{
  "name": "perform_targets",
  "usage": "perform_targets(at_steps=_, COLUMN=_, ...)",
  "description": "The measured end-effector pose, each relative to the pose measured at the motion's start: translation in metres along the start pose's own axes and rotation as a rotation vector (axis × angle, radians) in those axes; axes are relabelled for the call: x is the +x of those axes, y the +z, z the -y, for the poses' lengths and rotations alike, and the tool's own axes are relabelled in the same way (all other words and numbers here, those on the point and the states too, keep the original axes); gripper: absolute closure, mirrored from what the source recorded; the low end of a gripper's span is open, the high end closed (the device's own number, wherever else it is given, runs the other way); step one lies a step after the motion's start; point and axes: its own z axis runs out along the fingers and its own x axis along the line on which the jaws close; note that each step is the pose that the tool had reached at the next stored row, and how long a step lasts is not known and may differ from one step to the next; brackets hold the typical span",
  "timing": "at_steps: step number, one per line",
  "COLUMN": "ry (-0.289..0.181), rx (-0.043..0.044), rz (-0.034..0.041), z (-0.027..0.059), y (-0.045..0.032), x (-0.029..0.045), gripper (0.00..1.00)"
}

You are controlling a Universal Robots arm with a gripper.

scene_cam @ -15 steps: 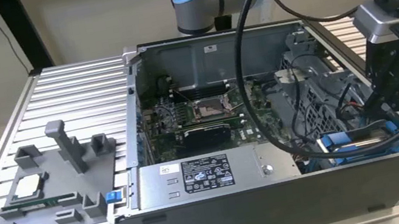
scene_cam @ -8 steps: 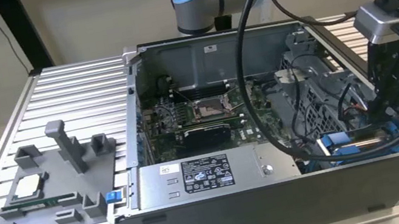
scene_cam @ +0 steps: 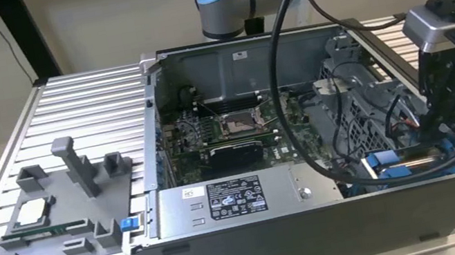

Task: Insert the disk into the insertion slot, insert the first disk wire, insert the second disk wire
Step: 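Insert the first disk wire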

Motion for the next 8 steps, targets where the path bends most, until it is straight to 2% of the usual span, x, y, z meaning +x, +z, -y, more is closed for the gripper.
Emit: perform_targets(at_steps=8, ry=-0.021, rx=-0.0011, rz=-0.0004, z=0.0, y=0.004, x=0.0003, gripper=1.0)
